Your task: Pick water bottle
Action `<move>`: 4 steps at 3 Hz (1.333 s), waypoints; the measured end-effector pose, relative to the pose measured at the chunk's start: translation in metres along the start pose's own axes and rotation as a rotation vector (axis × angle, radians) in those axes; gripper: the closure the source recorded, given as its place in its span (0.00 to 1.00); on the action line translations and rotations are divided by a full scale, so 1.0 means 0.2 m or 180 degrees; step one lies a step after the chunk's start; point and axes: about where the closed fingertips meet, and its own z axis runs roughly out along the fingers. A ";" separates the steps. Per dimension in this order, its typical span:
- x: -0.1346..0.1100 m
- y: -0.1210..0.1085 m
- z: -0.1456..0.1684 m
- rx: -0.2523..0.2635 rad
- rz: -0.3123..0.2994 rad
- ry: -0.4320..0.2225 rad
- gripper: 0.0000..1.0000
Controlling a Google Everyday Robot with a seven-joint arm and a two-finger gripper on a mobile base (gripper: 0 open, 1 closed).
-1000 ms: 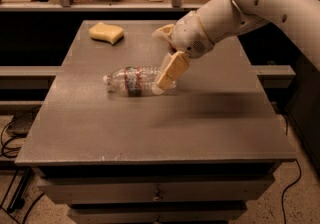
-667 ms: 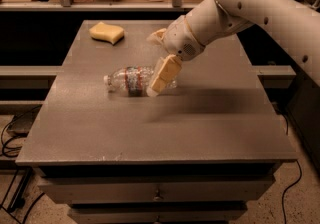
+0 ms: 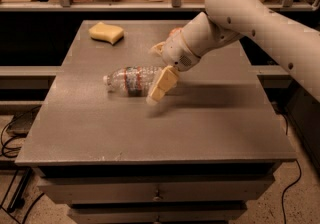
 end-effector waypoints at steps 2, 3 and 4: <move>0.00 -0.02 -0.06 0.0102 0.0018 -0.0137 0.42; -0.02 -0.02 -0.08 0.0123 0.0019 -0.0182 0.65; -0.05 -0.02 -0.09 0.0132 0.0000 -0.0213 0.88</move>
Offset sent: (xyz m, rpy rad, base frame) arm 0.0045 -0.0163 0.0298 0.0846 -0.0613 -0.0410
